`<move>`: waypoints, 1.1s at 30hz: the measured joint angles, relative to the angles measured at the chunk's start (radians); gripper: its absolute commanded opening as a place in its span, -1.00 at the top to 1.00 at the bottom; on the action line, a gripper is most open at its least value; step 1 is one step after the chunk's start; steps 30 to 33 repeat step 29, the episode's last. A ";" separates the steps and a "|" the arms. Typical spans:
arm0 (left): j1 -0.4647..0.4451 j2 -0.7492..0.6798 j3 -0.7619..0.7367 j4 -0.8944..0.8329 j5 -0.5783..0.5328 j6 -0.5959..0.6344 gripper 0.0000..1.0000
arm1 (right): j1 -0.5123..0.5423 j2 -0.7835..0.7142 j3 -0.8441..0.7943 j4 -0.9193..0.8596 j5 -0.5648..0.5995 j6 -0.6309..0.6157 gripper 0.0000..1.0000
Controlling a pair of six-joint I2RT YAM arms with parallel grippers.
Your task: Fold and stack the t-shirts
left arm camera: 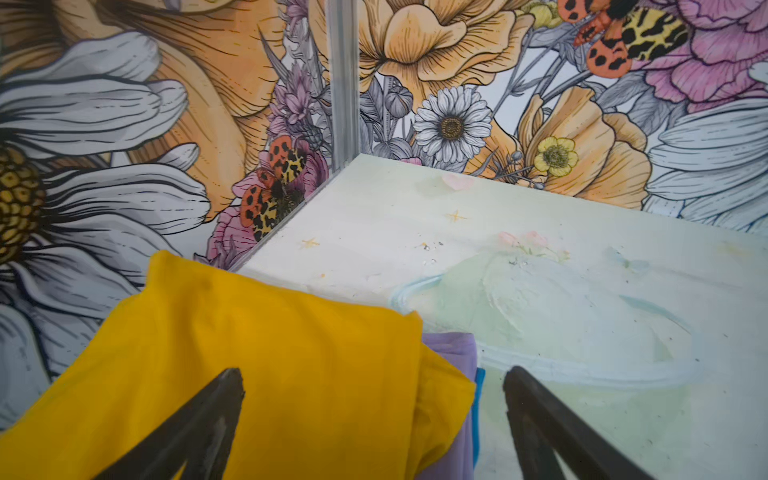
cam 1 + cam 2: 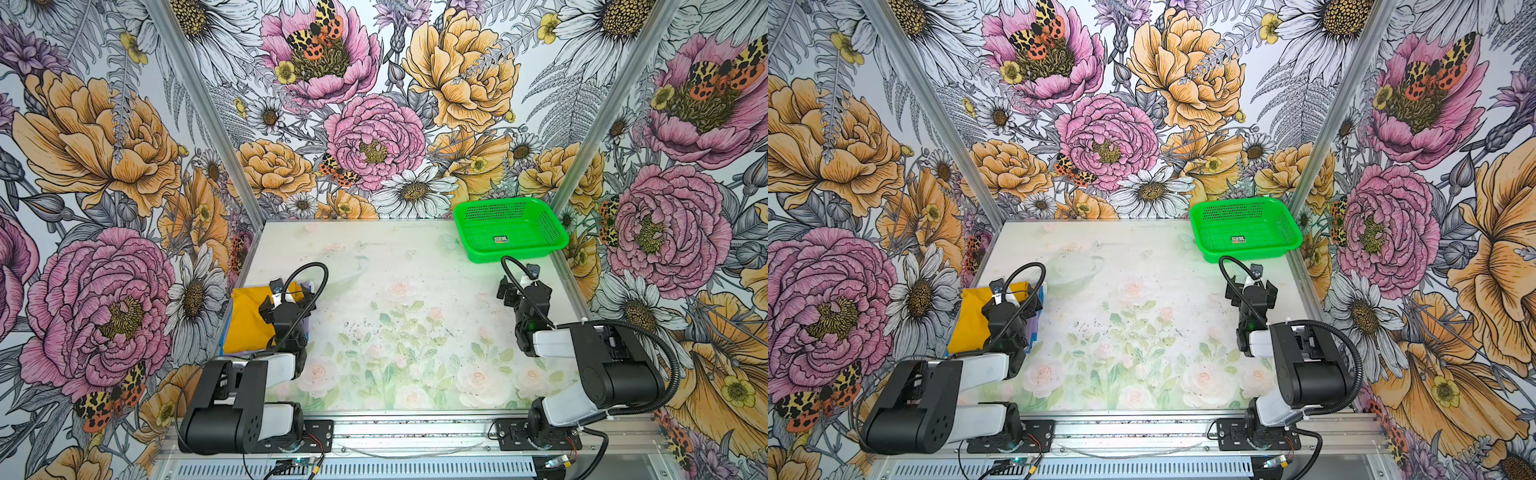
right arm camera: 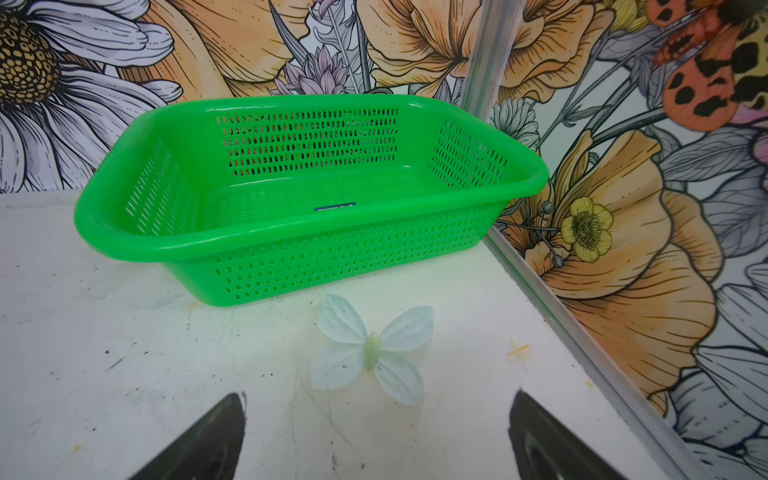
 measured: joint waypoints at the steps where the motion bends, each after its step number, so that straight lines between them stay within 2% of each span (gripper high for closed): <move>1: -0.009 0.052 0.023 0.034 0.014 0.014 -0.98 | -0.002 0.000 -0.006 0.010 0.000 0.002 -0.99; 3: -0.022 0.146 0.059 0.090 0.027 0.039 -0.98 | -0.002 0.000 -0.016 0.024 0.000 0.005 -0.99; 5: -0.020 0.173 0.078 0.064 0.052 0.044 -0.98 | -0.002 0.000 -0.019 0.029 -0.002 0.005 -0.99; 10: 0.032 0.173 0.108 0.061 0.123 0.042 -0.98 | -0.001 0.000 -0.016 0.026 -0.013 0.004 -0.99; 19: 0.003 0.173 0.108 0.080 0.165 0.069 -0.98 | -0.001 0.000 -0.014 0.012 -0.031 0.004 -0.99; 28: 0.051 0.173 0.112 0.055 0.296 0.068 -0.98 | -0.001 0.000 -0.013 0.011 -0.037 0.004 -0.99; 33: 0.051 0.173 0.112 0.053 0.303 0.068 -0.97 | -0.001 0.000 -0.013 0.011 -0.038 0.004 -0.99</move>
